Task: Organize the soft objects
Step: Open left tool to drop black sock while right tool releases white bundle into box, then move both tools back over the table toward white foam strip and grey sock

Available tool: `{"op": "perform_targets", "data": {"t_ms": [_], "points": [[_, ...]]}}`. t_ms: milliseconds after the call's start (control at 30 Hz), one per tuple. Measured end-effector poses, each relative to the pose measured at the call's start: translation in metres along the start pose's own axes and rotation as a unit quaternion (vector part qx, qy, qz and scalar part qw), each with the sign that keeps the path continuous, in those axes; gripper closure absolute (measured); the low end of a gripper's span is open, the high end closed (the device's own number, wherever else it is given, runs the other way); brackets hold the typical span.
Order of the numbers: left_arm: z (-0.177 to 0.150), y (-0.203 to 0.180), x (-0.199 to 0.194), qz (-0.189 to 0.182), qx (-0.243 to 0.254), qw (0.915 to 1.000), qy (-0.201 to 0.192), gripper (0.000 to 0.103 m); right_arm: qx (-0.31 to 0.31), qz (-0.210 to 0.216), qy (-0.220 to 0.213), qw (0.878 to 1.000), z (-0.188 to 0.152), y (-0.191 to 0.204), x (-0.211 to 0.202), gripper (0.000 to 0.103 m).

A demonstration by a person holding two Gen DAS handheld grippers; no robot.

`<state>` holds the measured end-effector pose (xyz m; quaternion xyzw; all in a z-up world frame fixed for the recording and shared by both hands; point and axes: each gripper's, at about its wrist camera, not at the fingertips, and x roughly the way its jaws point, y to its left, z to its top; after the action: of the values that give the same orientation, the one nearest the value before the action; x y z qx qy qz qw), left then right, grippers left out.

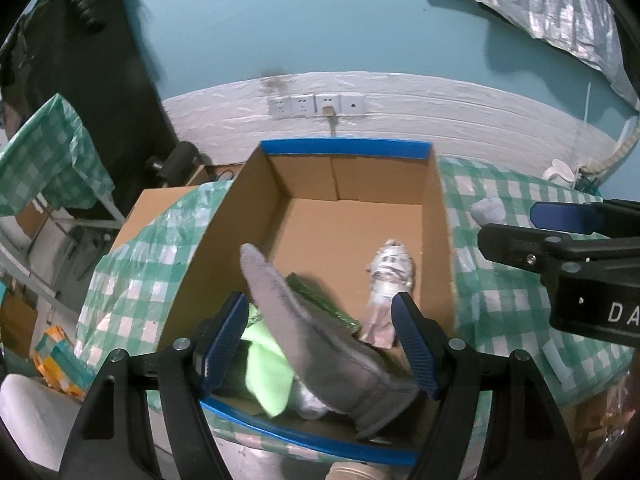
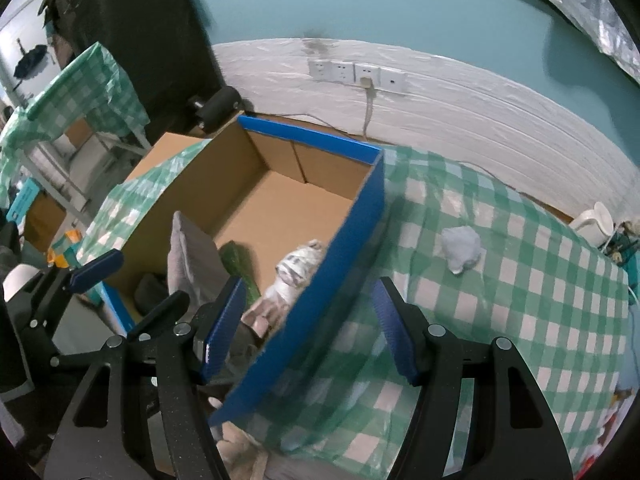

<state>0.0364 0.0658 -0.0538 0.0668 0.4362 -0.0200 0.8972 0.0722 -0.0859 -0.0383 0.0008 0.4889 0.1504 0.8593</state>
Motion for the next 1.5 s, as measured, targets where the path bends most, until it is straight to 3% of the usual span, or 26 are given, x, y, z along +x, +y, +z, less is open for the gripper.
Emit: {"op": "perform_targets", "data": {"t_ms": [833,1500], "points": [[-0.003,-0.080,-0.017,-0.033,0.071,0.9969,-0.008,0.025,0.051,-0.044,0.008,0.998,-0.061,-0.085,-0.033,0.037],[-0.036,-0.147,0.010,-0.036,0.131,0.9902,0.032,0.025,0.091,-0.071,0.079,0.990,-0.121,-0.147,0.001,0.037]]}}
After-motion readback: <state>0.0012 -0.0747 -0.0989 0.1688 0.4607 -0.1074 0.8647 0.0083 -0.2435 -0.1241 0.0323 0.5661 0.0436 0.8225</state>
